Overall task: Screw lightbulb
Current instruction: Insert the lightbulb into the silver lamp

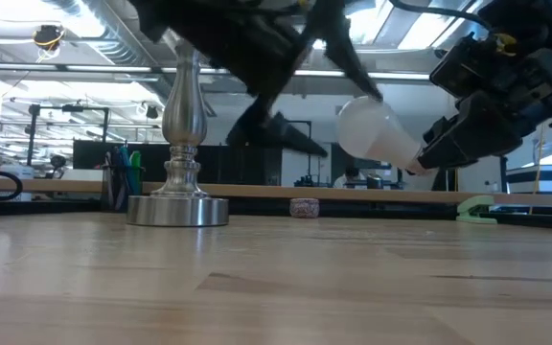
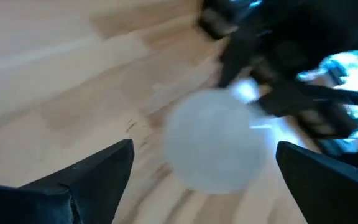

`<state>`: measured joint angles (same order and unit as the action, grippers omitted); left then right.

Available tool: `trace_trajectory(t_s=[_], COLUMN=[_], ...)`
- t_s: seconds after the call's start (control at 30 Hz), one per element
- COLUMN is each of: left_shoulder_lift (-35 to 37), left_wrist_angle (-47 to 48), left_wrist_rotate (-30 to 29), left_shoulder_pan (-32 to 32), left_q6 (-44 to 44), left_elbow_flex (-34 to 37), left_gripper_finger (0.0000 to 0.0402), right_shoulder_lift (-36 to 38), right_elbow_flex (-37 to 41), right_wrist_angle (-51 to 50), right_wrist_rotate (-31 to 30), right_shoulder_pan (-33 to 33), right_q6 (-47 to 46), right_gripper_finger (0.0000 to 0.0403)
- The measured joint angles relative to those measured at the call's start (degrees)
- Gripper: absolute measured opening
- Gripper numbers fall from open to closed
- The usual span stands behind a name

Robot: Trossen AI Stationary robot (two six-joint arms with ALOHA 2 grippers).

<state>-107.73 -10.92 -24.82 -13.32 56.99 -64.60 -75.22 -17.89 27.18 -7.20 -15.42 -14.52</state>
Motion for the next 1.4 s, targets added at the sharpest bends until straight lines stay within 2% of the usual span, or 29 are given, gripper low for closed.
trace_trajectory(t_s=[0.27, 0.53, 0.83, 1.13, 1.3, 1.4], left_shoulder_lift=[-2.66, -2.5, -2.45, -2.4, -2.35, -2.36], left_wrist_angle=[-5.94, -7.01, -15.98, -12.1, -11.86, -11.81], left_wrist_rotate=[2.48, 2.82, 3.08, 3.51, 10.96, 13.39], left_shoulder_pan=[0.28, 0.31, 0.34, 3.2, 4.9, 4.51], left_q6=[-0.52, -2.15, -6.82, -6.68, -6.03, -5.85], left_elbow_flex=[-0.11, -0.09, -0.15, -0.83, -0.83, -0.83], left_gripper_finger=[0.0382, 0.0382, 0.0382, 0.0382, 0.0382, 0.0382], right_shoulder_lift=[0.0, 0.0, 0.06, 0.06, 0.06, 0.05], right_elbow_flex=[0.0, -0.02, -0.04, -0.07, -0.07, -0.07], right_wrist_angle=[3.1, 3.01, 3.14, 3.08, 3.1, 3.12], right_wrist_rotate=[2.48, 3.07, 3.73, 3.78, 3.78, 3.77], right_shoulder_pan=[0.0, 0.0, -0.04, -0.02, -0.02, -0.02], right_q6=[1.0, 1.31, 1.37, 1.34, 1.33, 1.33], right_gripper_finger=[0.0102, 0.0102, 0.0102, 0.0102, 0.0102, 0.0102])
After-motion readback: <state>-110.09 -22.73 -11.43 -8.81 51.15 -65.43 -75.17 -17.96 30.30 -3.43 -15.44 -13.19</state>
